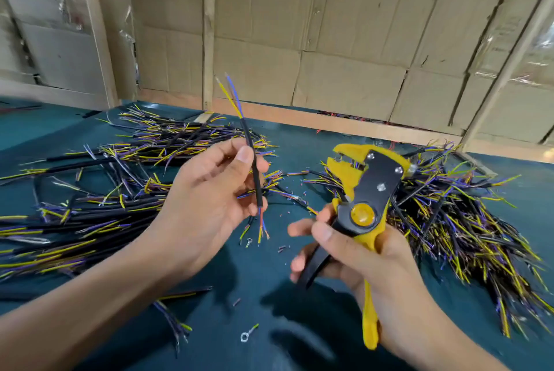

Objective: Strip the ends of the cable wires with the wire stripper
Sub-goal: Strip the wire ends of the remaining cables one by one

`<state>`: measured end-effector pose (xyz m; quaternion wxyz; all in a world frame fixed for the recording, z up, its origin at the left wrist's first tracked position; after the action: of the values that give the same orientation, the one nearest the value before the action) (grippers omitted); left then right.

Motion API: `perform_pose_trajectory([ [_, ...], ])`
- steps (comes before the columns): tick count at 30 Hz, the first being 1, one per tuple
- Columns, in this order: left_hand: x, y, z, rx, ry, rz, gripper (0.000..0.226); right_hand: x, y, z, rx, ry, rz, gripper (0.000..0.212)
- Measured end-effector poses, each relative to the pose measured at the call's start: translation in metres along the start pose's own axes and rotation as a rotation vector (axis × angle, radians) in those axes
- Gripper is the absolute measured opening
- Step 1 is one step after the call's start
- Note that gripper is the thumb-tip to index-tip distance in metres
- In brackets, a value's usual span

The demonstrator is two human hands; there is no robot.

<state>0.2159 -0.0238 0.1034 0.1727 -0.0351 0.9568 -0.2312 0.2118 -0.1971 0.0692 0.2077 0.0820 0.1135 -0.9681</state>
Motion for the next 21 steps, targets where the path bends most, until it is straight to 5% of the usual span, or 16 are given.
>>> perform_pose_trajectory([
  [4, 0.003, 0.001, 0.007, 0.076, 0.053, -0.019, 0.011, 0.002, -0.011, -0.009, -0.061, -0.093, 0.06, 0.039],
  [8, 0.006, -0.001, 0.016, 0.101, 0.089, -0.013, 0.015, 0.003, -0.011, -0.006, -0.049, -0.065, -0.004, 0.017],
  [12, 0.011, -0.005, 0.02, 0.051, 0.094, 0.026, 0.043, 0.001, -0.007, -0.001, -0.056, -0.026, -0.045, 0.018],
  [21, 0.019, -0.023, 0.02, -0.155, 0.042, 0.217, 0.044, 0.002, 0.002, 0.011, 0.025, 0.085, -0.132, 0.014],
])
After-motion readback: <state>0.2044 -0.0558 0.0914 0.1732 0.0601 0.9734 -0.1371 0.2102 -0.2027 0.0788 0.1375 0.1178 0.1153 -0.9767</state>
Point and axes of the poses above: each hand's wrist, its own x-axis away from the middle knuckle, its own y-axis out of the back of the hand, z = x × y, the point moved 8 cm from there along -x, towards the middle knuckle, and after that the axes turned 1 degree about -y, right-handed, at the moved point
